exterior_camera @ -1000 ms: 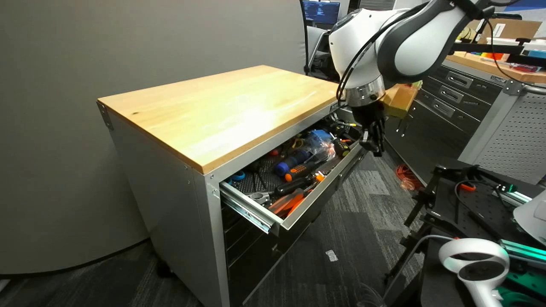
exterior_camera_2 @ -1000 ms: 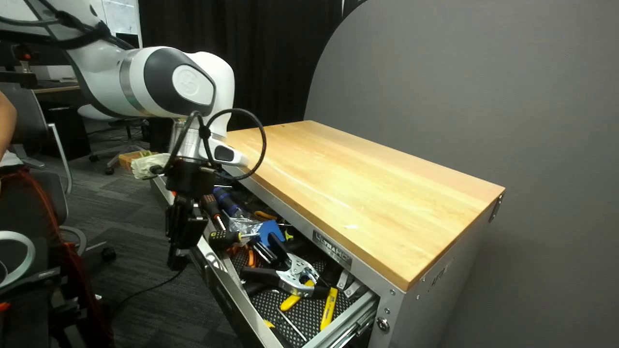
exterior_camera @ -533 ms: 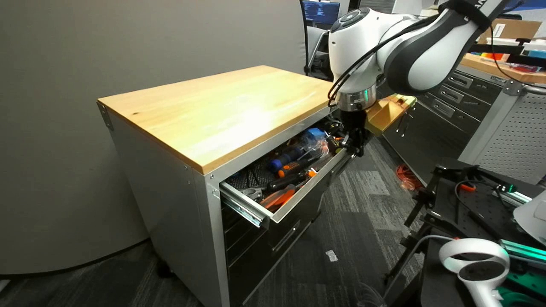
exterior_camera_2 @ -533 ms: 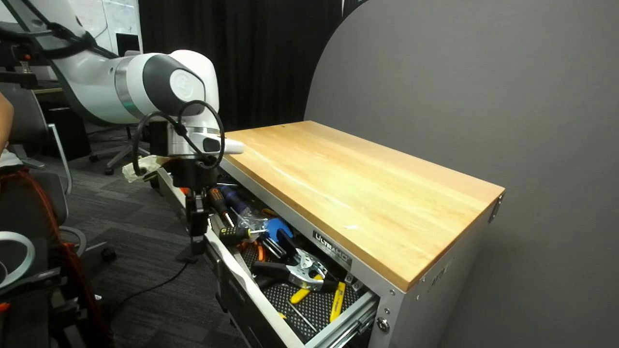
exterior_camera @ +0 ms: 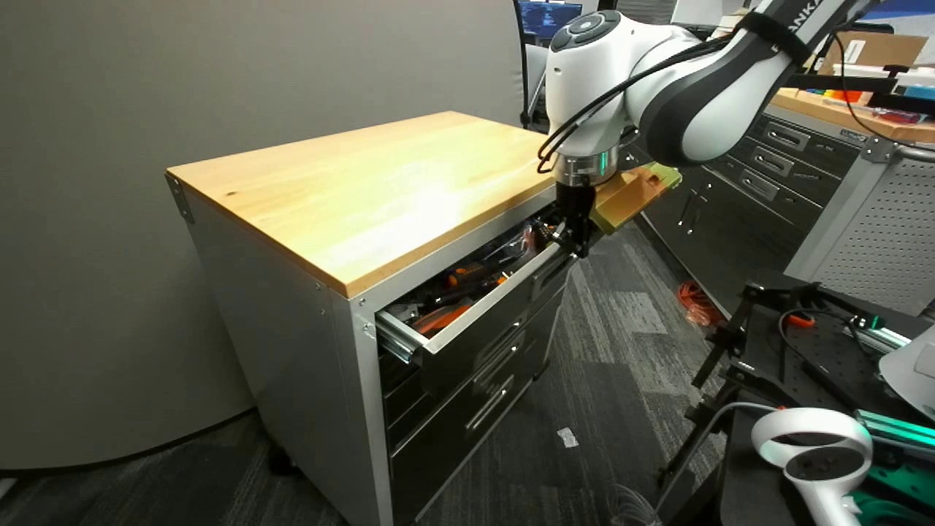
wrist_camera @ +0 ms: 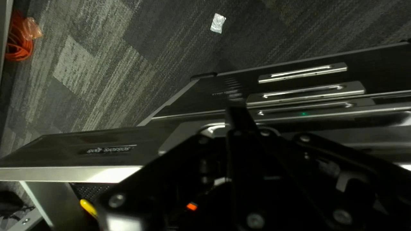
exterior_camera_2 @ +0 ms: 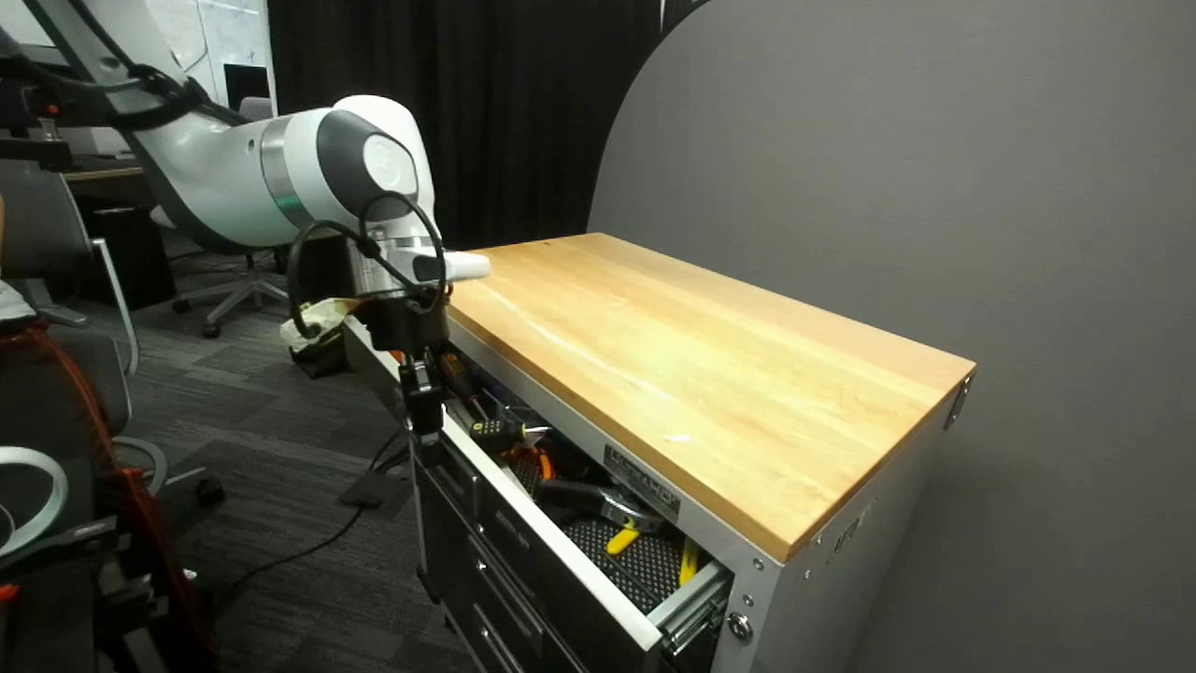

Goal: Put the screwdriver in the open drawer and then close the drawer

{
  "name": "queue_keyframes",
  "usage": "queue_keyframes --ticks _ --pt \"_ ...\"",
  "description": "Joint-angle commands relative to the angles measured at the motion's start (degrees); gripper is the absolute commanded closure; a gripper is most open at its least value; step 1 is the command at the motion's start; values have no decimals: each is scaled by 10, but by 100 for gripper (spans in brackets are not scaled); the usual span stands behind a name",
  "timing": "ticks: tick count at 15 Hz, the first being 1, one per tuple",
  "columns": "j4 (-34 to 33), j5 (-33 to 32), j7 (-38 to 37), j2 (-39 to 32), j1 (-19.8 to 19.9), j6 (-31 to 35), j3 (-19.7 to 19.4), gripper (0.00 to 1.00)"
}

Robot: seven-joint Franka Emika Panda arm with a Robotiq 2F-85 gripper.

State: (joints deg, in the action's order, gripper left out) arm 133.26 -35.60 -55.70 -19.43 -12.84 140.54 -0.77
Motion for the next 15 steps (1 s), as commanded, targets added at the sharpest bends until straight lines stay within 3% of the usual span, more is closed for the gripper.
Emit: queue_keyframes --ticks 1,6,10,12,15 --pt "-64 -32 -17 -49 -18 37 -5 100" --pt "-103 -62 -20 -72 -29 64 -12 100" --pt "-97 -98 -45 -62 -41 107 -23 100" --pt "-76 -88 -32 -38 -32 114 -18 72" --pt "-34 -28 27 26 2 99 3 51"
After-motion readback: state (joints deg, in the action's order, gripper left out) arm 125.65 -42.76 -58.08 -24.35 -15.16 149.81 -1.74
